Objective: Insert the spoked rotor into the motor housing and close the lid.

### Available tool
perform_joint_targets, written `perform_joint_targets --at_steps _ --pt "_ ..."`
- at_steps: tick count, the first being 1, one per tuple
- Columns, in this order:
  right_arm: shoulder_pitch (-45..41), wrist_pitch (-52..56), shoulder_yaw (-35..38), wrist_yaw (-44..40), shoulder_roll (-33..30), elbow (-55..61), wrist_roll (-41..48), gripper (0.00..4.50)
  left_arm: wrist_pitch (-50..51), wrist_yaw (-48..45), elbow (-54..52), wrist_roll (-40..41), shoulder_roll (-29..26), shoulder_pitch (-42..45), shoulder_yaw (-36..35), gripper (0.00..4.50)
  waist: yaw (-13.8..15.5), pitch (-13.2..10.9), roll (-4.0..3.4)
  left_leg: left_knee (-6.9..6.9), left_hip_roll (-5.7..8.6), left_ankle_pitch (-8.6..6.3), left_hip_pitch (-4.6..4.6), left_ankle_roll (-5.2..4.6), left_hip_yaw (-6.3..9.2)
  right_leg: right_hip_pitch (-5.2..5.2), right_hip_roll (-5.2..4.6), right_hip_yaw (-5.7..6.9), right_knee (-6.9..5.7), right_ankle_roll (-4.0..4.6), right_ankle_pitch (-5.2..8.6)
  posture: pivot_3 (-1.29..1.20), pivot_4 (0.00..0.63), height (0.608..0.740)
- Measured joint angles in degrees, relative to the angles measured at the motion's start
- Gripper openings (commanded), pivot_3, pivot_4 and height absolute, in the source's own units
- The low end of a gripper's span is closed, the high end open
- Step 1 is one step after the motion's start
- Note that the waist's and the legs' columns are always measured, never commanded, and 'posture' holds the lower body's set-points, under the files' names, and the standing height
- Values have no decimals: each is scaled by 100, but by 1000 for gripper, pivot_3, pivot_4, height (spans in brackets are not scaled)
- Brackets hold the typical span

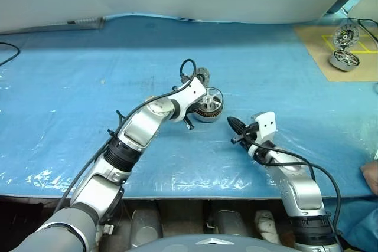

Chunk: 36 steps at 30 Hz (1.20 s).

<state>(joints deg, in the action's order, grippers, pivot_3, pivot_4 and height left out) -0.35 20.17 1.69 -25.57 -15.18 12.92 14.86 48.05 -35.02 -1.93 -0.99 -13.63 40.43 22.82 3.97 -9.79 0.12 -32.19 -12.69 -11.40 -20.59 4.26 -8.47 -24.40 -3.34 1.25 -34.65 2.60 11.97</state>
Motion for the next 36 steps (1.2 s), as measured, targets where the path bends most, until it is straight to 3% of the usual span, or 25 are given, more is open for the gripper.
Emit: perform_joint_targets --at_steps 36 --pt "78 -267 -270 -598 -88 -159 -15 0 288 -363 -86 -9 -309 221 238 22 -2 0 0 4 -1 0 -3 0 0 0 0 3 8 0 0 0 150 740"
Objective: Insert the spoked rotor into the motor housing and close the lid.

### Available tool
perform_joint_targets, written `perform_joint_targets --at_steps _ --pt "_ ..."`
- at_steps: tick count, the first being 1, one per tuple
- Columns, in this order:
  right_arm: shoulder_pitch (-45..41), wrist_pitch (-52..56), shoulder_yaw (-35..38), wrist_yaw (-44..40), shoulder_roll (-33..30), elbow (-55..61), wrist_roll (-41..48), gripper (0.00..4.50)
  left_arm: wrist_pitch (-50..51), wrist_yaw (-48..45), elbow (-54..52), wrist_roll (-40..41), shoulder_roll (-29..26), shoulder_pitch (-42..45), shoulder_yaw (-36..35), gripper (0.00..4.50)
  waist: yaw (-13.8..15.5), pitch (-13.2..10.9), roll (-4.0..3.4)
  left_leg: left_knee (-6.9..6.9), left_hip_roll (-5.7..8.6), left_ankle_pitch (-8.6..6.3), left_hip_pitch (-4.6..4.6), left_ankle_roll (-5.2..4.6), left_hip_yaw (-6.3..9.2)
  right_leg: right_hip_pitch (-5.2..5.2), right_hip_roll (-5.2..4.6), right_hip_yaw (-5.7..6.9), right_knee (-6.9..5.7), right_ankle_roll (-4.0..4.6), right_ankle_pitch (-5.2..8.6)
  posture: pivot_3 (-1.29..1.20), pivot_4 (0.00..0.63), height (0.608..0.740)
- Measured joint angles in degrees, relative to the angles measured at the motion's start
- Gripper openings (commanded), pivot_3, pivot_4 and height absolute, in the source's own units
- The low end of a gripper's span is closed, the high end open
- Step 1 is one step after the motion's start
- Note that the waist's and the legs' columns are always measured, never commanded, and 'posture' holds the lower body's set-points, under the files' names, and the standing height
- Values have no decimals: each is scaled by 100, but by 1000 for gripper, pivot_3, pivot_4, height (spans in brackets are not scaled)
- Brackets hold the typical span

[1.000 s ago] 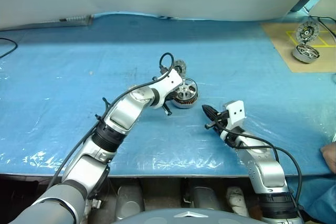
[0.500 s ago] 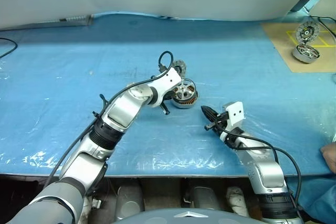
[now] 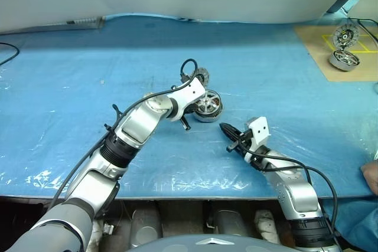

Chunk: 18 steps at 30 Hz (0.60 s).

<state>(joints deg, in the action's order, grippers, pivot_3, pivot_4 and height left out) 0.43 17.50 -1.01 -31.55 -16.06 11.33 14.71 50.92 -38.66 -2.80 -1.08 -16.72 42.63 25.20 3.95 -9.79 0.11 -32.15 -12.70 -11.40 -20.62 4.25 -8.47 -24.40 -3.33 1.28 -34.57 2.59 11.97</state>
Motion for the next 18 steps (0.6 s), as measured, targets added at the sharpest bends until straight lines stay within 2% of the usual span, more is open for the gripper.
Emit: perform_joint_targets --at_steps 2,5,14,18 --pt "0 0 -21 -9 -3 0 -2 0 4 -5 6 -7 -27 2 27 22 -1 0 0 0 0 0 0 0 0 0 0 0 0 0 0 0 150 740" --pt "2 -4 -26 -7 -5 0 -11 0 15 -10 12 -4 -38 5 30 800 0 0 0 0 0 0 0 0 0 0 0 0 0 0 0 0 150 740" --pt "7 -55 -66 -1 -36 0 -102 0 9 1 20 59 46 94 -32 3881 3 0 0 0 0 0 -1 0 0 0 -1 0 1 0 0 0 150 740" --pt "6 -57 -76 -10 -48 -1 -103 0 28 -16 3 194 105 86 -37 3881 2 0 0 0 0 0 -2 0 0 0 -1 1 1 0 0 0 150 740"
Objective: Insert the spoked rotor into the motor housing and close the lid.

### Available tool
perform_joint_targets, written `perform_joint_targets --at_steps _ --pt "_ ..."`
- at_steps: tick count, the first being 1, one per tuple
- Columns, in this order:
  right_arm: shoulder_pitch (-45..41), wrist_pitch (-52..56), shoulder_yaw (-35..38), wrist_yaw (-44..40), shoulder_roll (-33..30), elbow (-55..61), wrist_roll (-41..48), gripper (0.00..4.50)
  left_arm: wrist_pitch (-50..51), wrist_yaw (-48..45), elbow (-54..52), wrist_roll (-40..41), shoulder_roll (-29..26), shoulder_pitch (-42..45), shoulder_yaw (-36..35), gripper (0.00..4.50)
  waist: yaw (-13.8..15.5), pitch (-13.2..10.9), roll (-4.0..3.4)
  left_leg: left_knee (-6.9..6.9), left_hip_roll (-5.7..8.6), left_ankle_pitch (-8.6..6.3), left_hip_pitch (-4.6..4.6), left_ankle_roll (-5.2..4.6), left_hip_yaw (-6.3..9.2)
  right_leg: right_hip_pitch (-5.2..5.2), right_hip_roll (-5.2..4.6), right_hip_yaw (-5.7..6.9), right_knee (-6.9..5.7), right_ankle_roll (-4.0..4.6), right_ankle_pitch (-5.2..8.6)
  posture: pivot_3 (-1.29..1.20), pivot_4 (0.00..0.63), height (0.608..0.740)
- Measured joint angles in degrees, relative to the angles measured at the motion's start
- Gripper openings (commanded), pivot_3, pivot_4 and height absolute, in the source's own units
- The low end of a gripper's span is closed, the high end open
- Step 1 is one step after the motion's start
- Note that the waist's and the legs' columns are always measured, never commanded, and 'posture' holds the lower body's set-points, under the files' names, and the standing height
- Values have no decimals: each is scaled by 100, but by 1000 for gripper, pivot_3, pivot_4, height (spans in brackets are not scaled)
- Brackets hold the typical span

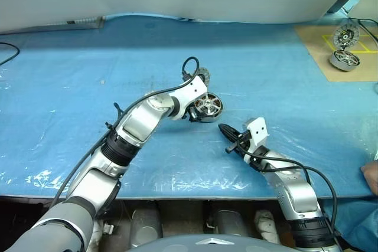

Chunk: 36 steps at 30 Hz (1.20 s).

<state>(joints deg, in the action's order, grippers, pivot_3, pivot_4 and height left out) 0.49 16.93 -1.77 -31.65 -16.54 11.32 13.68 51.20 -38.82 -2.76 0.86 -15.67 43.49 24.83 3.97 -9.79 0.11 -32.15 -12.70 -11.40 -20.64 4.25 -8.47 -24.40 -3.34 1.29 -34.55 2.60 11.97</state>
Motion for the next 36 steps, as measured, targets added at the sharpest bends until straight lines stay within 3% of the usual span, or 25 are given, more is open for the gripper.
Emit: perform_joint_targets --at_steps 4,12,20,28,32,36 --pt "-1 0 -6 -3 -16 0 -1 0 12 12 -89 84 -9 -82 -3 2957 0 0 0 0 0 0 0 0 0 0 0 0 0 0 0 0 150 740" --pt "-1 2 -20 -11 -24 0 -1 0 -67 113 -155 182 31 -119 -110 51 1 0 0 0 0 0 -1 0 0 0 0 1 2 0 0 0 150 740" --pt "1 11 -16 4 -34 1 0 0 -1460 -331 -795 831 -88 -1009 -708 16 -10 0 -1 7 -3 0 -2 0 0 -1 2 4 6 0 1 0 150 740" --pt "-33 8 9 54 -80 -7 -3 0 -1905 -1118 -1297 1686 -1081 -2668 -1455 16 -11 -1 -4 6 -6 -1 1 -1 -3 -6 1 3 2 -1 2 0 150 740" --pt "-186 3 -16 100 -43 -97 -30 0 -1726 -762 -801 1686 -1251 -2700 -1956 16 -2 -1 -5 -3 -4 -1 10 -1 -3 -2 -2 3 -4 -16 10 0 150 740" --pt "-277 -4 -28 187 -4 -229 -90 0 -1969 -250 339 1581 -932 -2207 -2314 16 7 -1 -5 -4 -2 -1 21 -1 -3 -2 -2 2 -5 -1 1 0 150 740"
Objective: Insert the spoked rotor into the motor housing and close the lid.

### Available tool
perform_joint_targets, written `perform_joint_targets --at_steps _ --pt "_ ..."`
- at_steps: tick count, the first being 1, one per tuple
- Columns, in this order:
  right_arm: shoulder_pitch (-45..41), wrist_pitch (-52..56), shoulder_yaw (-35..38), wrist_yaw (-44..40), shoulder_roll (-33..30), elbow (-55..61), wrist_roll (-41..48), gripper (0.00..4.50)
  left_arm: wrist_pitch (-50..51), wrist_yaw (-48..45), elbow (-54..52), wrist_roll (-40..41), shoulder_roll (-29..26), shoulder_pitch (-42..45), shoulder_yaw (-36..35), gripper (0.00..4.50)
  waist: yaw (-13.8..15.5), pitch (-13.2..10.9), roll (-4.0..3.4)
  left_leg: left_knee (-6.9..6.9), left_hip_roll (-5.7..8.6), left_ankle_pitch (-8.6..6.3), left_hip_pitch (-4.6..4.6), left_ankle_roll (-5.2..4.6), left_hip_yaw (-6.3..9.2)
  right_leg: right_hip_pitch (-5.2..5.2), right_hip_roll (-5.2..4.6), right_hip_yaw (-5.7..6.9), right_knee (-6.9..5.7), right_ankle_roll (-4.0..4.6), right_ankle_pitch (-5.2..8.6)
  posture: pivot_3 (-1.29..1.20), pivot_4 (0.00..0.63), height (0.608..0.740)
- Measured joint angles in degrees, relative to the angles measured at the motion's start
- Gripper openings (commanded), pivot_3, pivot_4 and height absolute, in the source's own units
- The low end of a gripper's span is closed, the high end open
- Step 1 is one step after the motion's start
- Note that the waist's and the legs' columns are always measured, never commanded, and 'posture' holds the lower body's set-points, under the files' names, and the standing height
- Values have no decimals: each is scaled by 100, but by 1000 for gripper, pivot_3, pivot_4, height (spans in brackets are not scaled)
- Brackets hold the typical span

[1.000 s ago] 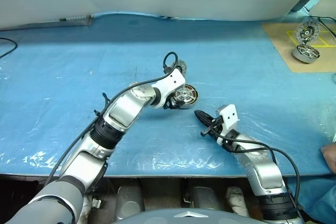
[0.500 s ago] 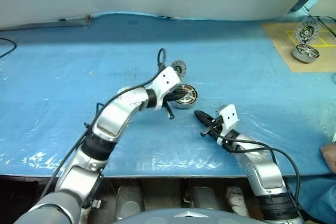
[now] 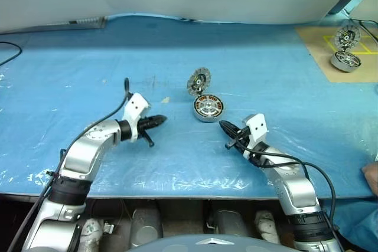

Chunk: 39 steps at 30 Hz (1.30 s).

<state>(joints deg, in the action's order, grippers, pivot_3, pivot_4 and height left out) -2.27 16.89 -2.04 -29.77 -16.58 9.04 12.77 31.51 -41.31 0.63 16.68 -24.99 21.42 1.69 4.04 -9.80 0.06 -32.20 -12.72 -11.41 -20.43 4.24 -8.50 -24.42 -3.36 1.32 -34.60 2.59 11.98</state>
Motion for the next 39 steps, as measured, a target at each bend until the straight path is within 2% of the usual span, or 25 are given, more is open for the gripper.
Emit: perform_joint_targets --at_steps 4,7,10,13,18,23,30,39 --pt "-97 -29 -38 78 37 -74 -48 0 -417 217 1757 329 596 1039 -672 16 0 0 3 1 2 1 -18 1 3 0 3 -2 -1 1 -2 0 150 740" --pt "-95 -41 -30 115 38 -93 -68 0 -645 108 2763 495 739 1670 -949 16 -13 0 3 4 3 1 -19 1 3 -1 4 -5 0 0 -2 0 150 740" --pt "-105 -49 -38 177 68 -128 -134 0 -607 -277 4325 686 896 2553 -1227 16 7 -1 4 1 6 1 -22 1 5 -1 2 -2 -2 -1 -3 0 150 740" --pt "-91 -66 -41 234 98 -129 -150 0 -531 -610 5332 761 1038 3168 -1371 16 24 -2 6 0 12 1 -25 1 6 0 -4 -4 -1 -1 -3 0 150 740" --pt "-72 -72 -45 318 133 -128 -186 0 -443 -756 6438 869 1378 3834 -1698 16 38 -4 9 1 12 1 -27 0 10 0 -3 -1 -1 -2 -3 0 150 740" --pt "-61 -73 -103 410 213 -115 -216 0 -418 -791 7114 882 1727 4309 -1951 16 51 -6 13 0 12 1 -28 0 11 1 -3 -1 -1 -3 -4 0 150 740" --pt "78 -73 -103 505 224 -66 -244 0 -368 -823 7411 827 1863 4645 -2121 16 82 -8 16 1 13 1 -29 0 12 1 -4 0 2 -3 -4 0 150 740" --pt "126 -90 -102 593 230 -10 -258 0 -268 -1154 7524 246 1985 4877 -1841 16 156 -10 18 2 14 1 -30 0 12 1 -6 1 3 -4 -5 0 150 740"
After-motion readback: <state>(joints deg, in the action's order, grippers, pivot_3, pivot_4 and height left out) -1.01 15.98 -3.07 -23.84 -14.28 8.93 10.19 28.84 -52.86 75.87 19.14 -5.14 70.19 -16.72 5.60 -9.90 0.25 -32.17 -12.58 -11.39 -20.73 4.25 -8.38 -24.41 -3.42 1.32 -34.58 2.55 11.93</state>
